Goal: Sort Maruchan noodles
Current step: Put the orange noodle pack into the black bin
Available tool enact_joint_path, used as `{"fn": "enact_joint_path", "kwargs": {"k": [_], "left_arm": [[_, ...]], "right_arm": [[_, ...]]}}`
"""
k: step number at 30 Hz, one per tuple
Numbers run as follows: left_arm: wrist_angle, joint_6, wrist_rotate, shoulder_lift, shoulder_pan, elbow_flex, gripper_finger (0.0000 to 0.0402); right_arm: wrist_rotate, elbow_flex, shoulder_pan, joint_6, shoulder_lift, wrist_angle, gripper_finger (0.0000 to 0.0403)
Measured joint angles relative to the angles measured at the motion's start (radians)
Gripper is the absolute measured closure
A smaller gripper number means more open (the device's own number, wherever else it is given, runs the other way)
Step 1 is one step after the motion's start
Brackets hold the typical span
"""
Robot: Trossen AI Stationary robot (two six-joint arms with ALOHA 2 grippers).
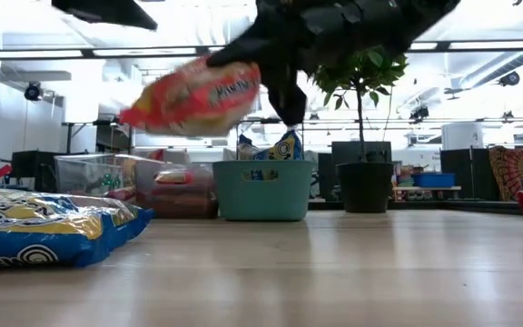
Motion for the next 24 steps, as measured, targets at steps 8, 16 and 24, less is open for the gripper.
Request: {"fn": "enact_joint_path", "kwargs": {"k": [8,16,24], "left_arm": [[-0.026,0.062,-0.171,-0.138,0.0,-0.017,0.0349],[-0.059,0.077,-0.367,-0.221,0.0,-0.044,0.0349],[-0.064,0.084,-0.537,-0.297,0.0,-0.05,0.0349]], "right_arm": [[0.099,0.186,-0.061,-0.185,0.003,-0.147,0.0376],[0.382,0.366,-0.169,-0.258,0.075,-0.265,0.0376],[0.422,0.474,-0.29,-0.16,0.23,-0.241,0.0376]]}}
